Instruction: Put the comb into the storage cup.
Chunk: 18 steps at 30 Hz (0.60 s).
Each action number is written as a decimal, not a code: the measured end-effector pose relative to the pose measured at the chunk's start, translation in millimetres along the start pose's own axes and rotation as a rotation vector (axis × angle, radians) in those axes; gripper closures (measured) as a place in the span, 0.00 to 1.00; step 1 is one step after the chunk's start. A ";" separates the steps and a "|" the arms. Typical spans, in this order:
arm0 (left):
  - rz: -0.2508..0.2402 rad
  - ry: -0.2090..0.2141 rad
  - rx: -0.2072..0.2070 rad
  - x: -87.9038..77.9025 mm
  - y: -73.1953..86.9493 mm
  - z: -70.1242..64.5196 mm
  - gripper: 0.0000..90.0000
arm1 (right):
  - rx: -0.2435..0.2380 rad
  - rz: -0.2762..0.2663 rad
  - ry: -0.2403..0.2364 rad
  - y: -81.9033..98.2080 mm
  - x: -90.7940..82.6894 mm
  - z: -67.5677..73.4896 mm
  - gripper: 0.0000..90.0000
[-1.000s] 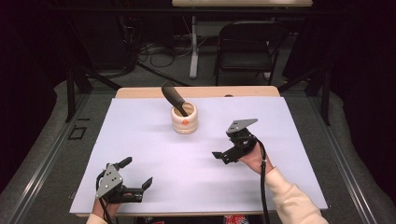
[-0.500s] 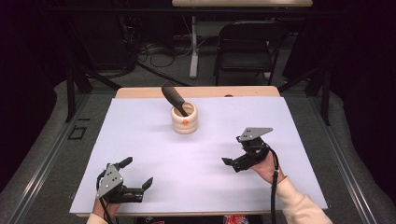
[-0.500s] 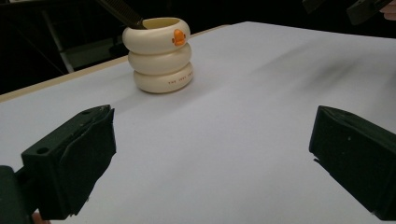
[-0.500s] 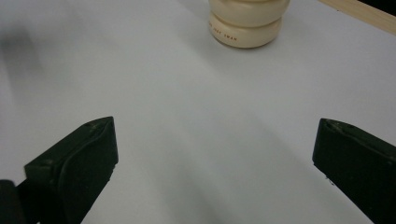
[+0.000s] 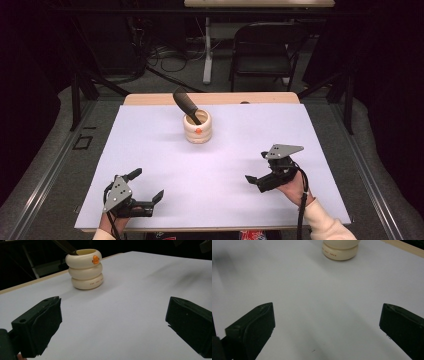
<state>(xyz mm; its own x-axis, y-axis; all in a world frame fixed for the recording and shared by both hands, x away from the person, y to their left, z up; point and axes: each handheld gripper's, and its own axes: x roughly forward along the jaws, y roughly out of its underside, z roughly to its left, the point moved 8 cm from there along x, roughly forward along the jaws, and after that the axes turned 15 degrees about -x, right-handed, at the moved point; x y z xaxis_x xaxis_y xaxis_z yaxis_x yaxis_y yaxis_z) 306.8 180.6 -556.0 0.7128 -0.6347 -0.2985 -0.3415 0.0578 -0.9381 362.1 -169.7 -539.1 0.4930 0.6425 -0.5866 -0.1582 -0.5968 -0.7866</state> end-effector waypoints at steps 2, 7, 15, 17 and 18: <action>0.000 0.001 0.000 0.1 0.0 -0.1 0.01 | 0.000 0.000 0.003 2.9 -1.8 1.0 0.00; 0.001 0.000 -0.003 0.2 0.3 0.1 0.01 | -0.005 0.009 0.004 10.9 -6.2 4.6 0.00; 0.001 -0.001 -0.002 0.3 0.3 0.2 0.01 | -0.008 0.006 0.013 18.7 -11.1 11.7 0.00; -0.001 0.001 -0.003 0.5 0.2 0.1 0.01 | -0.008 0.011 0.016 21.0 -12.0 13.1 0.00; 0.000 0.001 -0.004 0.5 0.3 0.0 0.01 | -0.008 0.011 0.015 22.1 -12.4 13.9 0.00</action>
<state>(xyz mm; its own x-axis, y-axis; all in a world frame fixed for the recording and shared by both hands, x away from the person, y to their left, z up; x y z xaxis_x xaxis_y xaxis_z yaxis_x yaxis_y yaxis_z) 307.0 180.3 -556.5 0.7121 -0.6355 -0.2984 -0.3438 0.0549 -0.9374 340.6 -184.2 -551.9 0.5040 0.6287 -0.5922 -0.1569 -0.6076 -0.7786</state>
